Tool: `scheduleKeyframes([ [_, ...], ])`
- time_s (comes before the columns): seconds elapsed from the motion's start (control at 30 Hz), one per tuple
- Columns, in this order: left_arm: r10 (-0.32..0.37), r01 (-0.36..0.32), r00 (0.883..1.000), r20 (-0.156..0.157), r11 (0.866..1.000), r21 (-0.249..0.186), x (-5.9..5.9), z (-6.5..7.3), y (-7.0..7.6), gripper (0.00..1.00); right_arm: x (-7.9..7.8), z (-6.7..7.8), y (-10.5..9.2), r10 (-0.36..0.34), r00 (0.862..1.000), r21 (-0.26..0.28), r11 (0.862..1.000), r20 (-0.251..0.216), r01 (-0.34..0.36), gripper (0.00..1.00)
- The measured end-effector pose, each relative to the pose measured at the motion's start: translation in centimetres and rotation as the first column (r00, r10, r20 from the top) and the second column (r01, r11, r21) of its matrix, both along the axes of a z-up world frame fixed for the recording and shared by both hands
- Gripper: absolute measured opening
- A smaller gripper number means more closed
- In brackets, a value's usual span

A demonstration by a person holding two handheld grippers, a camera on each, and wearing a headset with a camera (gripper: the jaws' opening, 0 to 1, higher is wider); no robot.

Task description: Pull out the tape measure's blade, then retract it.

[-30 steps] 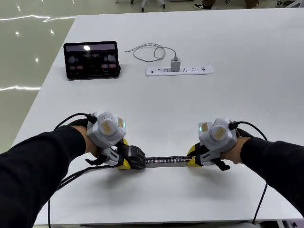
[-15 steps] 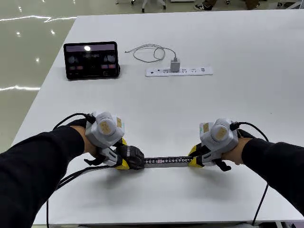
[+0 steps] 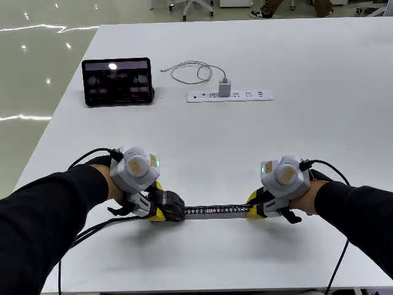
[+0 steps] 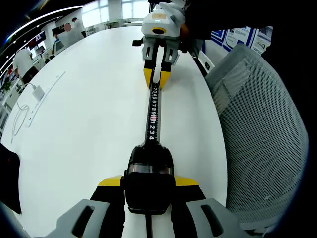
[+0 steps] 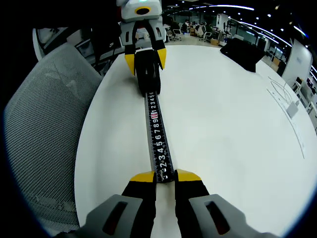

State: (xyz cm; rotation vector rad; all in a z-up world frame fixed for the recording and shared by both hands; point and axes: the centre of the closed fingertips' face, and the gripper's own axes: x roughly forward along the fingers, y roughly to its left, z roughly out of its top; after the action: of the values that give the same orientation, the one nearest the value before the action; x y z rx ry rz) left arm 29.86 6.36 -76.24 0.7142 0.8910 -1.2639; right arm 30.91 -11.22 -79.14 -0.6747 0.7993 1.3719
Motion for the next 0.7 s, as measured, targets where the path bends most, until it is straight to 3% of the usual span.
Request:
scheduleKeyframes([
  [0.7,0.013,-0.013,1.000,0.001,1.000,-0.007,0.0,0.0,0.0,0.31,0.1,0.0,-1.3,-0.009,1.000,-0.009,1.000,0.004,0.009,0.08],
])
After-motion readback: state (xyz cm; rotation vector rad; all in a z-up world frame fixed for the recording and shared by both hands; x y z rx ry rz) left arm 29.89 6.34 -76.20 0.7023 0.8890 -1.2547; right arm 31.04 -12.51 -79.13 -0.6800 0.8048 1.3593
